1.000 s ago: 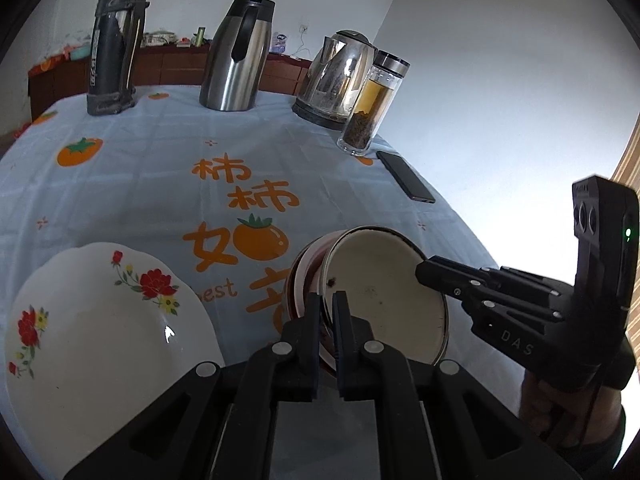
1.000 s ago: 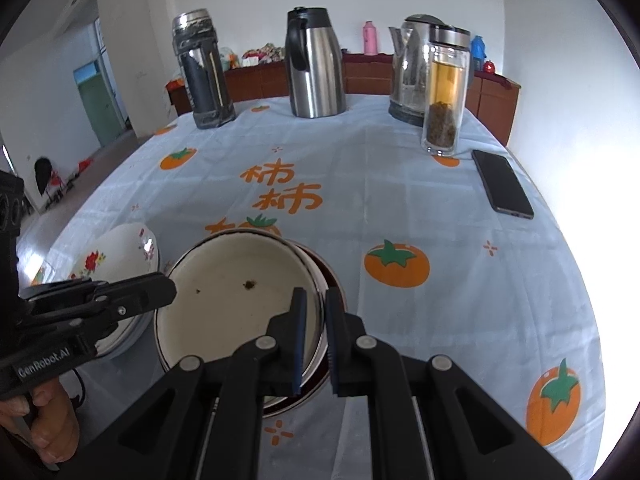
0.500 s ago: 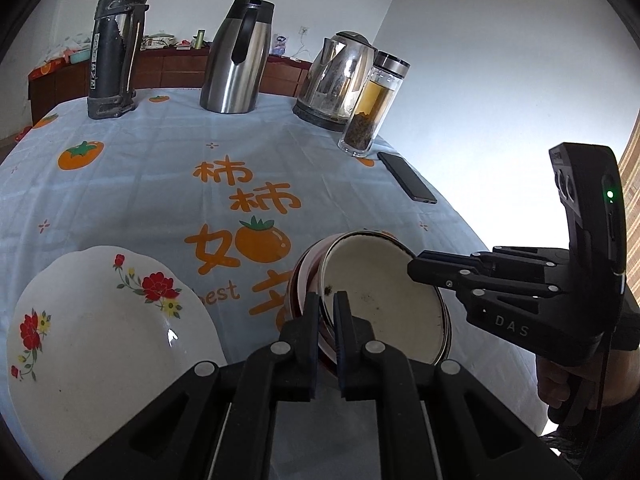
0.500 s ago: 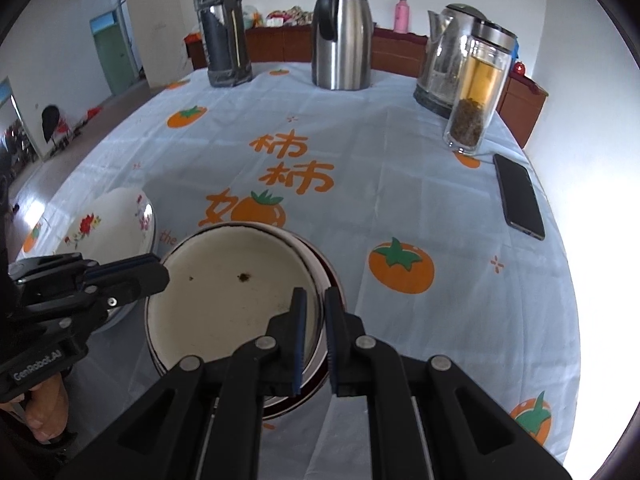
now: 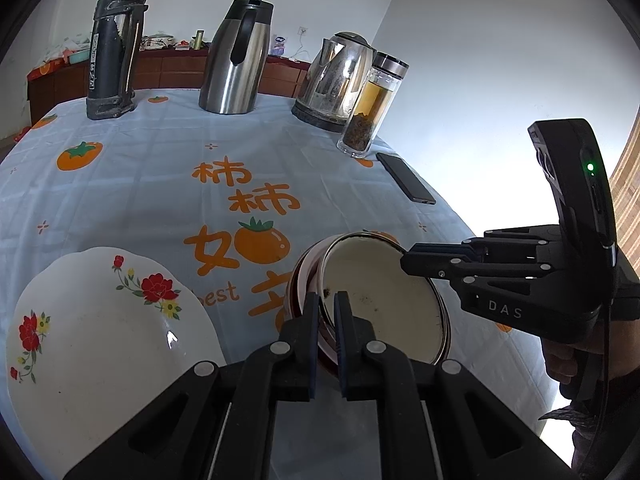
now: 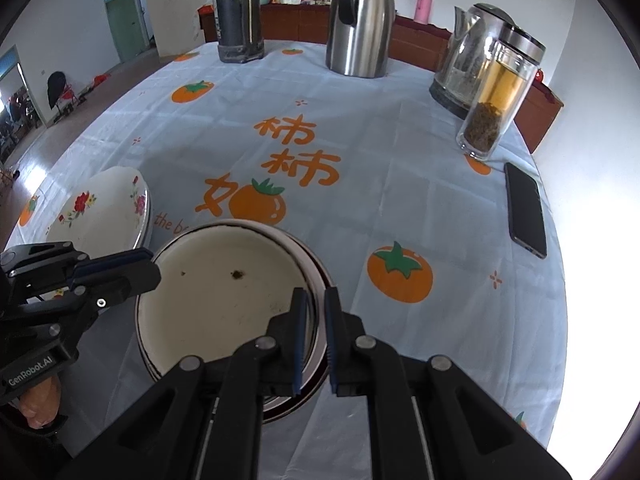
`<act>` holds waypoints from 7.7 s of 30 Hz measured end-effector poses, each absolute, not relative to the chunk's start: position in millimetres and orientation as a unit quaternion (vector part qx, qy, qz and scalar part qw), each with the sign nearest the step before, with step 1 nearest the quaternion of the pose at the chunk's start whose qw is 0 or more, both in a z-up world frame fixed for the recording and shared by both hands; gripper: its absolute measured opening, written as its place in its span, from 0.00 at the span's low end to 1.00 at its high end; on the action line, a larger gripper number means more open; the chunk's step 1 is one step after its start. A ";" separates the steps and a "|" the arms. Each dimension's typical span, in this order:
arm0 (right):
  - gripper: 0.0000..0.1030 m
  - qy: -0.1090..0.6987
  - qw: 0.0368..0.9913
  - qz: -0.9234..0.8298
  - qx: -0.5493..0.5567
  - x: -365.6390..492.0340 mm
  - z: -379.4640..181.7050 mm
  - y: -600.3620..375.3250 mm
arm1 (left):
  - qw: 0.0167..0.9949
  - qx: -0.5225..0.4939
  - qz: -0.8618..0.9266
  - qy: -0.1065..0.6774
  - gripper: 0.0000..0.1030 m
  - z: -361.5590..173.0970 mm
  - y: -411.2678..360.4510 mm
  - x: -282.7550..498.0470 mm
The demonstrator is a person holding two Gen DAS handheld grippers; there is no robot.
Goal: Organize plates and bowls
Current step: 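Hold the white enamel bowl seated in the bowl stack with the right gripper, then open the right gripper on the stack rim while moving the left gripper to the rim, then grasp the rim of the nested bowl stack with both grippers, then lift and carry the bowl stack with both grippers over the flower plates, then lower the bowl stack onto the white red-flower plate with both grippers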
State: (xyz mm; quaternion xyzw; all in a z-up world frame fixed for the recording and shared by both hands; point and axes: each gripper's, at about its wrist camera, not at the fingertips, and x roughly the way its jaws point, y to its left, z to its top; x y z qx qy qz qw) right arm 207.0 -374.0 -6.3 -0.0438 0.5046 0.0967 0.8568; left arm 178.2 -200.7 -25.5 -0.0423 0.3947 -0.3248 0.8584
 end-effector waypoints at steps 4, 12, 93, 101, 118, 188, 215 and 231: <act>0.08 0.505 0.856 0.097 -0.046 208.7 -5.8 -373.3 | 0.859 -0.042 -0.325 0.394 0.10 -25.6 -201.0 178.2; 0.09 0.506 0.856 0.098 -0.045 210.2 -6.5 -372.7 | 0.861 -0.041 -0.320 0.393 0.10 -25.6 -200.7 178.6; 0.23 0.425 0.887 0.059 0.171 152.5 -21.1 -398.3 | 0.861 -0.050 -0.291 0.413 0.30 -32.3 -198.6 180.4; 0.23 0.420 0.893 0.063 0.152 152.5 -9.3 -391.4 | 0.867 -0.053 -0.286 0.405 0.29 -28.1 -194.5 178.8; 0.23 0.413 0.898 0.071 0.134 151.1 2.4 -378.6 | 0.880 -0.060 -0.275 0.383 0.28 -17.2 -181.2 171.1; 0.23 0.442 0.869 0.219 0.038 188.8 14.5 -241.3 | 0.892 -0.121 -0.142 0.413 0.28 -17.5 -45.7 156.0; 0.26 0.478 0.845 0.241 -0.002 211.9 13.6 -229.8 | 0.857 -0.153 -0.161 0.464 0.28 -28.6 -33.7 178.5; 0.27 0.497 0.828 0.257 -0.026 240.8 19.2 -217.6 | 0.829 -0.193 -0.186 0.492 0.32 -33.8 -20.5 190.7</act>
